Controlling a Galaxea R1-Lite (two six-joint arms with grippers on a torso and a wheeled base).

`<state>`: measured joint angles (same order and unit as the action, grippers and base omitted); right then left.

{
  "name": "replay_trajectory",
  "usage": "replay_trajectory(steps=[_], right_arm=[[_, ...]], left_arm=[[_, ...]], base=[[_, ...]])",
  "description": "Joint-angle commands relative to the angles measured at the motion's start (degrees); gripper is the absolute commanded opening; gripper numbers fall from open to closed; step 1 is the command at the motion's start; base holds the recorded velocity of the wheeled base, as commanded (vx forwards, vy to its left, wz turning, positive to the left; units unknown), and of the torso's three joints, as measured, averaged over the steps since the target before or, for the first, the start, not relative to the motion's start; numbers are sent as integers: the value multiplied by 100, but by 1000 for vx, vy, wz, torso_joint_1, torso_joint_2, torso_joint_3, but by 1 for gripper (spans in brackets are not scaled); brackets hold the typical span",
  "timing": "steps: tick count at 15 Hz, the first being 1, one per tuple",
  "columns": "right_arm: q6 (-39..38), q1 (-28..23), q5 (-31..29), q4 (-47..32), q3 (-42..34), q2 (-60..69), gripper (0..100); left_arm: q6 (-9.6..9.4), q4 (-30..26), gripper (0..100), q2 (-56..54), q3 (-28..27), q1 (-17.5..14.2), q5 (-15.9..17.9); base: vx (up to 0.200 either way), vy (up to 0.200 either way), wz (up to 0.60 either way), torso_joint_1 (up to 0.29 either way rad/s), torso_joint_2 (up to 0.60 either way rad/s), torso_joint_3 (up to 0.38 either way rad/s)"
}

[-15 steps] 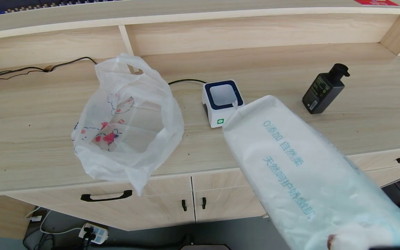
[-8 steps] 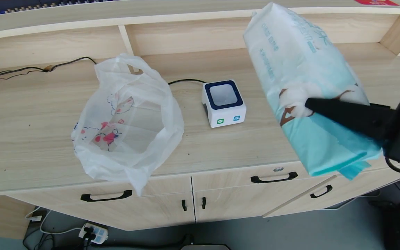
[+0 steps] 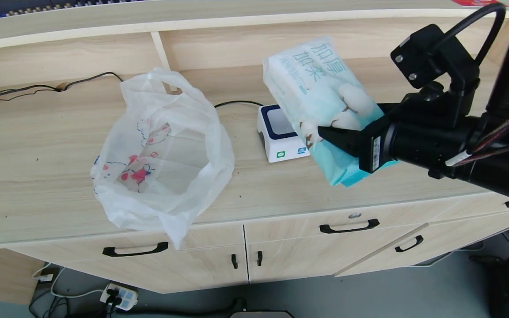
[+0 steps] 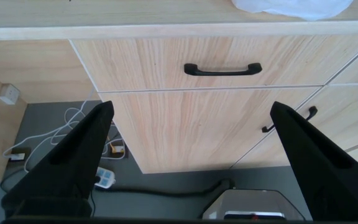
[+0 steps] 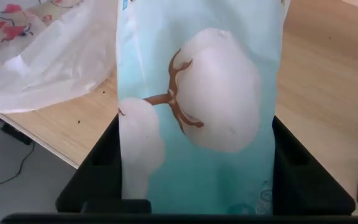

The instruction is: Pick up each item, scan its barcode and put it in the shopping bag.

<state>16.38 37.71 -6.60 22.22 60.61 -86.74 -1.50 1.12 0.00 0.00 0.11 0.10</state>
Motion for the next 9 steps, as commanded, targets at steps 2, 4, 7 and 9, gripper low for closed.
replay_trajectory(steps=[2,4,7,9], right_arm=[[242,-246,0,19,12,-397,0],[295,-255,-8,28,47,-485,0],[278,-246,0,28,12,-634,0],[286,-246,9,36,-102,-652,0]], left_arm=[[1,2,100,0,0,-2,-1],[1,2,100,0,0,-2,-1],[1,11,100,0,0,-2,-1],[9,2,100,9,0,-2,-1]], base=[[0,0,0,0,0,0],[0,0,0,0,0,0],[0,0,0,0,0,0],[0,0,0,0,0,0]])
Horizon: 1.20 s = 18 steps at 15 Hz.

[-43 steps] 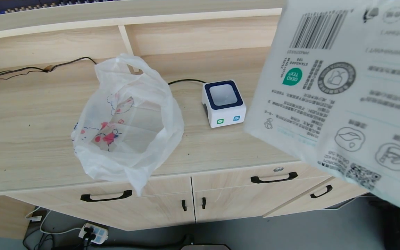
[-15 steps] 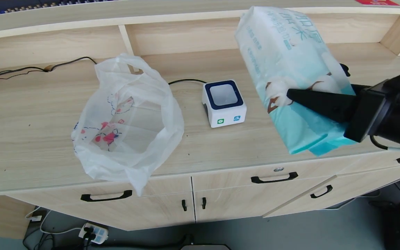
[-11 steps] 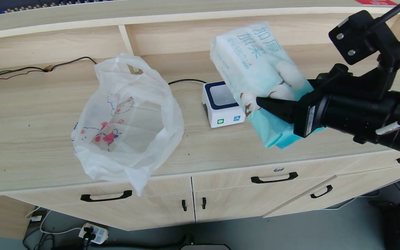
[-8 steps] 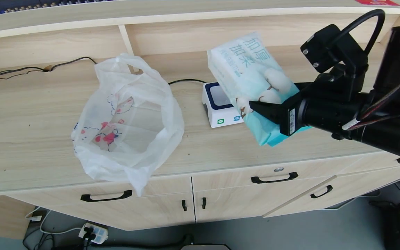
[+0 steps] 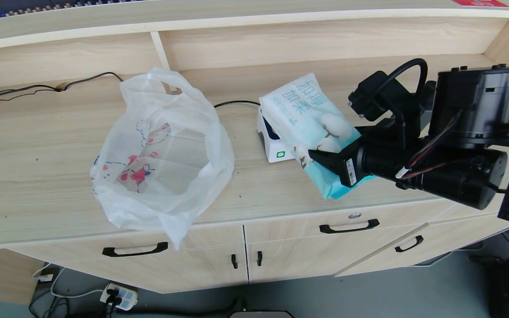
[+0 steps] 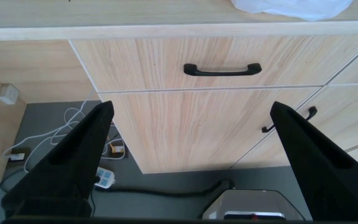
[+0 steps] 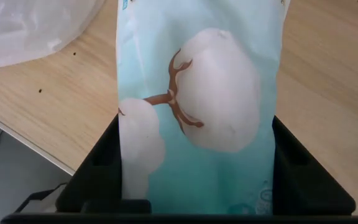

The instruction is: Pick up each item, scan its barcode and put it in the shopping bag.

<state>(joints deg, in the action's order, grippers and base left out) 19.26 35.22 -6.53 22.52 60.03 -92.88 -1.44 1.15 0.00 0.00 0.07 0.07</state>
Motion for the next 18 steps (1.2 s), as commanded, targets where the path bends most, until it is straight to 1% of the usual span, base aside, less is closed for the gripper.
replay_trajectory(steps=[1,5,6,7,9,12,14,15,18], right_arm=[[7,3,3,7,-35,-28,0],[-10,11,3,148,-35,-20,0],[-19,11,12,420,-44,-20,0],[-10,29,38,710,-26,-28,0],[7,90,29,1044,62,68,0],[25,644,-41,1598,-228,218,0],[34,820,-111,1809,-202,200,0],[25,855,-182,1818,-44,235,0],[34,855,-182,1809,97,306,0]], left_arm=[[3,8,100,9,0,1,1],[3,8,100,9,0,1,1],[3,8,100,9,0,1,1],[12,0,100,9,0,1,1],[12,0,100,9,0,1,1],[3,0,100,9,0,1,1],[12,0,100,9,0,1,1],[12,0,100,9,0,1,1],[12,8,100,9,0,1,1]], base=[[0,0,0,0,0,0],[0,0,0,0,0,0],[0,0,0,0,0,0],[0,0,600,2,2,2],[0,0,600,0,0,2],[0,0,600,17,6,2],[0,0,600,0,5,-2],[0,0,600,2,7,12],[0,0,600,-1,2,2]])
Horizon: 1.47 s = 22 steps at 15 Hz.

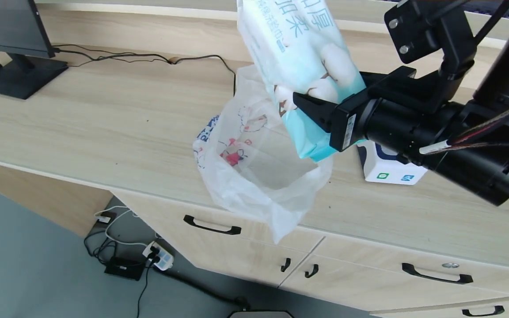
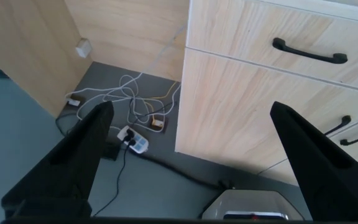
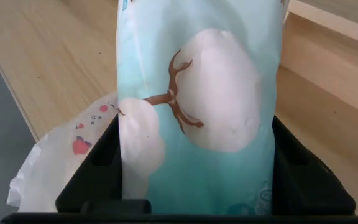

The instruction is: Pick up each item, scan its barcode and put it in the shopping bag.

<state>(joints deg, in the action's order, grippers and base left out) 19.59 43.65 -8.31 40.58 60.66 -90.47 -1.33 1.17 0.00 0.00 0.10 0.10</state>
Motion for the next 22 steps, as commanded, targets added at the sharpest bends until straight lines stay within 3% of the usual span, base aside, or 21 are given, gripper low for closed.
replay_trajectory(steps=[1,3,5,10,17,22], right_arm=[[-25,47,14,-24,192,-24,0],[-799,442,23,11,350,-402,0],[-2416,688,-12,292,781,-1061,0],[-2776,196,-258,1048,895,-1676,0],[-2223,-498,-258,820,-186,-586,0],[-2214,-683,-241,1057,-696,-797,0]], left_arm=[[1,6,100,9,0,-1,-1],[1,6,100,9,0,-1,-1],[1,6,100,9,0,-1,-1],[1,32,100,0,0,-1,-1],[1,15,100,9,0,-1,-1],[-8,6,100,0,0,-1,-1]], base=[[0,0,600,2,7,7],[0,0,300,-1,-1,1],[0,0,0,0,0,0],[0,0,0,0,0,0],[0,0,0,0,0,0],[0,0,0,0,0,0]])
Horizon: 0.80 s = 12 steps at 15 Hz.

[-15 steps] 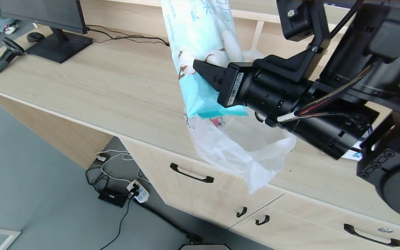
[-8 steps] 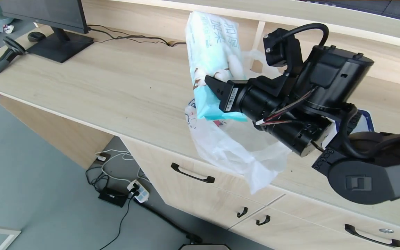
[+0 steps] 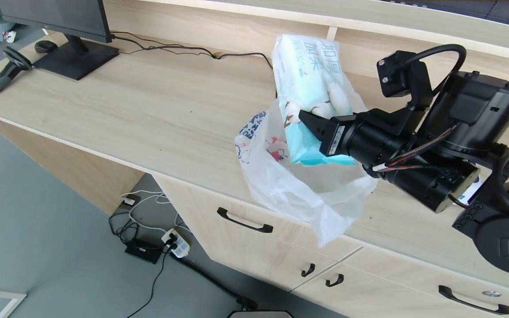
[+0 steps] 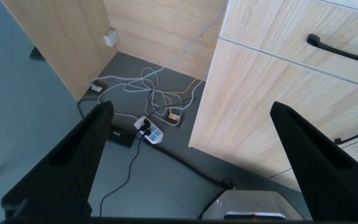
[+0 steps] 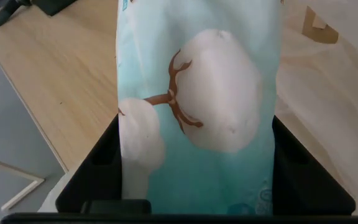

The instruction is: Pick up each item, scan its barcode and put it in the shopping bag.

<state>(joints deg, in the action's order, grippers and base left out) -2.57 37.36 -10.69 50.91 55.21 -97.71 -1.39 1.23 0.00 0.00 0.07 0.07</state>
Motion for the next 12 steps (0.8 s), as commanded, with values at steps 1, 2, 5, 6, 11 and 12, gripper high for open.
replay_trajectory(steps=[1,2,5,6,11,12], right_arm=[[37,-98,-3,271,-213,-196,0],[81,-142,-3,596,-230,-363,0],[204,-194,-38,930,-388,-495,0],[213,-186,-161,982,-731,-451,0],[582,-177,-302,1202,-880,-302,0],[626,-177,-302,1193,-916,-284,0]], left_arm=[[-2,0,100,0,0,1,1],[7,9,100,9,0,1,1],[7,9,100,9,0,1,1],[7,9,100,9,0,1,1],[-2,9,100,0,0,1,1],[-10,9,100,0,0,1,1]], base=[[0,0,0,0,0,0],[0,0,0,0,0,0],[0,0,0,0,0,0],[0,0,0,0,0,0],[0,0,0,0,0,0],[0,0,0,0,0,0]])
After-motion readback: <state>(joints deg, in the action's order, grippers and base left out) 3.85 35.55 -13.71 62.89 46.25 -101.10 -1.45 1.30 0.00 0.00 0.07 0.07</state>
